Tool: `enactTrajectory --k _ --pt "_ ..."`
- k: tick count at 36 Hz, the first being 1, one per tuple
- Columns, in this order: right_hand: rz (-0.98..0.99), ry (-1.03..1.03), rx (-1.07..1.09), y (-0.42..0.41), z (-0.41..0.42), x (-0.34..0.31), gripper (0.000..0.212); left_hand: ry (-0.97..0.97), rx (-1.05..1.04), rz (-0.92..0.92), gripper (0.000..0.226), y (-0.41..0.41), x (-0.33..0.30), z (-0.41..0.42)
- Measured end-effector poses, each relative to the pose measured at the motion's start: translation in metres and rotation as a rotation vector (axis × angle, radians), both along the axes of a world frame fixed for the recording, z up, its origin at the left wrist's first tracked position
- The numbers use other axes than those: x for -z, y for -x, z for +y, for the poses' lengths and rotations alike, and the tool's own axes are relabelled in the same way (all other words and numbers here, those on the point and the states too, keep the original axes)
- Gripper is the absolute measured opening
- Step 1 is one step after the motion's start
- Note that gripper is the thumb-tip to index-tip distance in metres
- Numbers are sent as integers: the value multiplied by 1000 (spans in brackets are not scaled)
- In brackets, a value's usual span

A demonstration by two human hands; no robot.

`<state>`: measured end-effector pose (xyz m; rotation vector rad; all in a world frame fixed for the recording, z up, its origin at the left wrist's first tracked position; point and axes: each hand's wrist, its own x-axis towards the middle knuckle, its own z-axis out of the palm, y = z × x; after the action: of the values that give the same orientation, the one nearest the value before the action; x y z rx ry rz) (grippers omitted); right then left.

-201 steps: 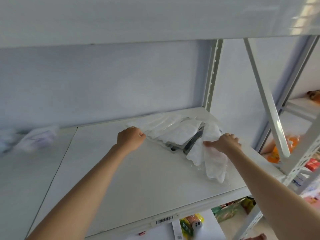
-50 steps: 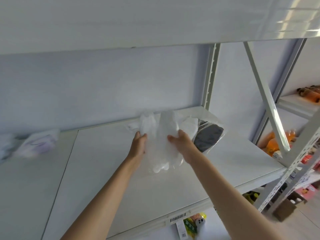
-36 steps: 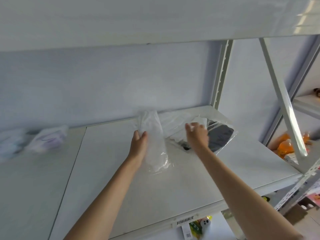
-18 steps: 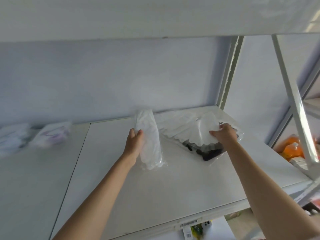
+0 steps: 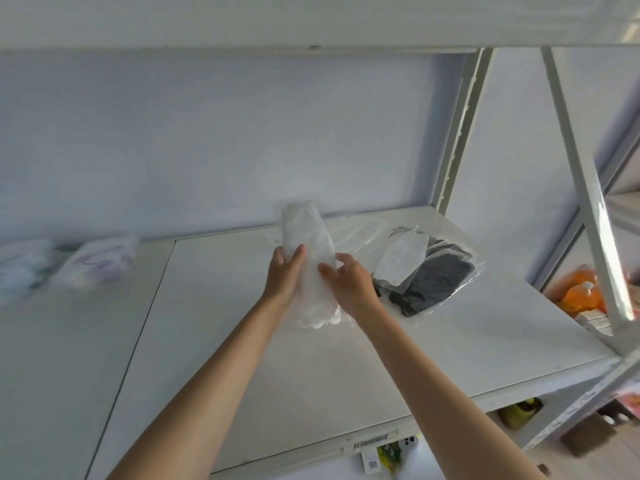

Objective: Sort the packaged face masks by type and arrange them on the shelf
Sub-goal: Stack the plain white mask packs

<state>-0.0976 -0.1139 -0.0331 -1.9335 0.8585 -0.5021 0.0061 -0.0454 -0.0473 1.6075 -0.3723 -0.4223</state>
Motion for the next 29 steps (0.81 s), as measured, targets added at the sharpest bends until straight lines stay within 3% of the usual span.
enactTrajectory --k 5,9,12,15,20,23,29 --pt "93 142 155 17 -52 -4 44 6 -88 -50 24 -12 3 6" --pt "516 413 397 41 -103 -1 71 -12 -101 -53 28 -20 4 14" --pt "775 375 365 49 -121 4 90 -33 -93 -59 30 -21 5 19" --pt "813 324 315 51 -127 3 93 -45 -77 -54 29 -21 6 22" --pt "666 127 256 54 -141 0 87 -51 -71 -55 29 -24 6 25" --pt "486 71 315 60 -140 -8 60 -45 -73 -49 31 -26 8 25" --pt "-132 207 561 62 -103 -22 27 -41 -70 -41 31 -24 5 21"
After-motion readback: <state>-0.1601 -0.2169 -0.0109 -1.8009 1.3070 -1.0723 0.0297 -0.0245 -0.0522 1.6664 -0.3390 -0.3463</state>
